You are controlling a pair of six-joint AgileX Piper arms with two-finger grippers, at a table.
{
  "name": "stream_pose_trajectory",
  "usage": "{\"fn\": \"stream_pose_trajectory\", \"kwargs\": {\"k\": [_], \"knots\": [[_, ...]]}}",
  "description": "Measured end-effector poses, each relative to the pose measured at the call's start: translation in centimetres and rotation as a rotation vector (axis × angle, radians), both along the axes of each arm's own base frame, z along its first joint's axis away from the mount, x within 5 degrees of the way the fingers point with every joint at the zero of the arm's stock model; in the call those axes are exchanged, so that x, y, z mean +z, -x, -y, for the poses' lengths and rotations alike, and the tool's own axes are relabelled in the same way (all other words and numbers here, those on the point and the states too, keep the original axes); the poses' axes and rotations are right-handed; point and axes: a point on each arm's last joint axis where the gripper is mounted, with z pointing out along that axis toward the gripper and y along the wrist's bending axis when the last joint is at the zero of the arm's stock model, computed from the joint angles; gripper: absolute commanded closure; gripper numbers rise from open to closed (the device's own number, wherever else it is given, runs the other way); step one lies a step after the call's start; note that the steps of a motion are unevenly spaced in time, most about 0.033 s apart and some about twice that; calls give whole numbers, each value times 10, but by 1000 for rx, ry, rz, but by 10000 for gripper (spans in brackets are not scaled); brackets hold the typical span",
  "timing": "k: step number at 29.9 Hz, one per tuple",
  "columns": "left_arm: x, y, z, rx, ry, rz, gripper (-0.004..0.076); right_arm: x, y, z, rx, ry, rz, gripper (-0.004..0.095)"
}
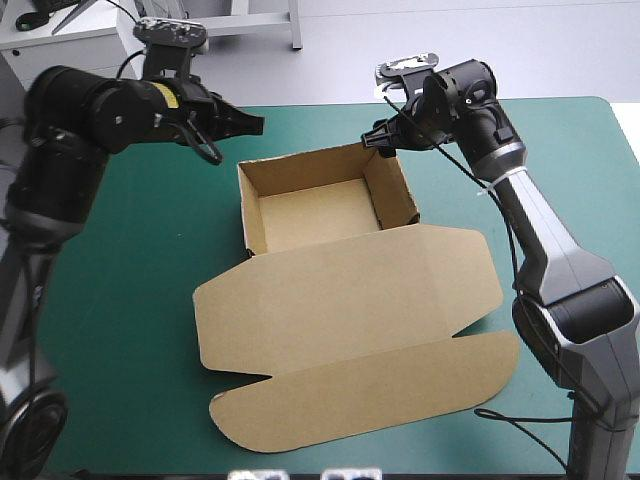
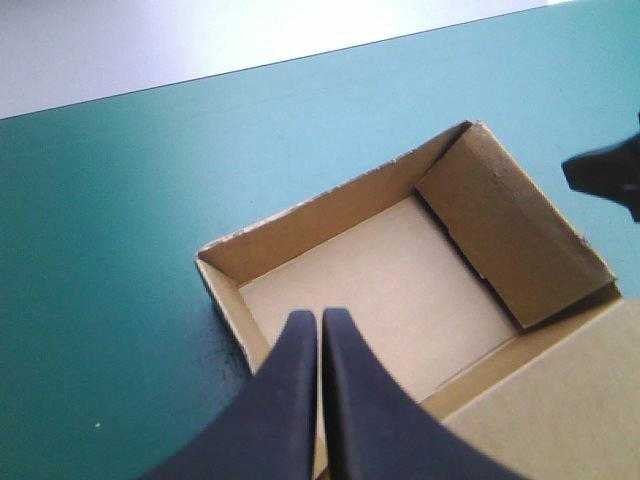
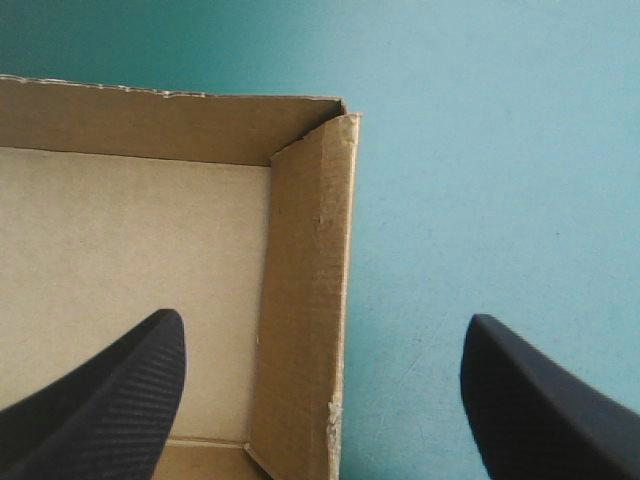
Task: Fold the box
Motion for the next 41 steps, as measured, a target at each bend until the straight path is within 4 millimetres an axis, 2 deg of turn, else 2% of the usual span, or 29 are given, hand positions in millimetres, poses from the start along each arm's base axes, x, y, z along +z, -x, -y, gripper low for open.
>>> {"fn": "stream_pose_trajectory", "kwargs": {"k": [5,10,12,17,22,26,34,37,39,41], "knots": [[9,52,-24,-30,-30,40,731,6,9,3,14,2,3,203],[9,114,-47,-123,-26,81,731,-12,9,4,25,42,-54,203],[2,138,-51,-188,-6,79,731,-25,7,3,28,61,-93,203],[-31,177,-60,-274,18,24,731,-60,0,0,43,109,-184,206],[-69,202,-73,-266,4,-5,731,-90,-11,-5,47,135,-250,206],[-100,214,-81,-243,2,25,731,-108,-17,-8,52,144,-287,207],[-152,232,-91,-227,13,45,731,-112,-18,-9,67,152,-293,214],[-168,235,-92,-224,13,38,731,-114,-18,-9,80,162,-297,304],[-176,235,-92,-221,13,36,731,-117,-18,-9,80,165,-305,402],[-181,234,-92,-220,13,30,731,-121,-19,-10,81,164,-313,551]]}}
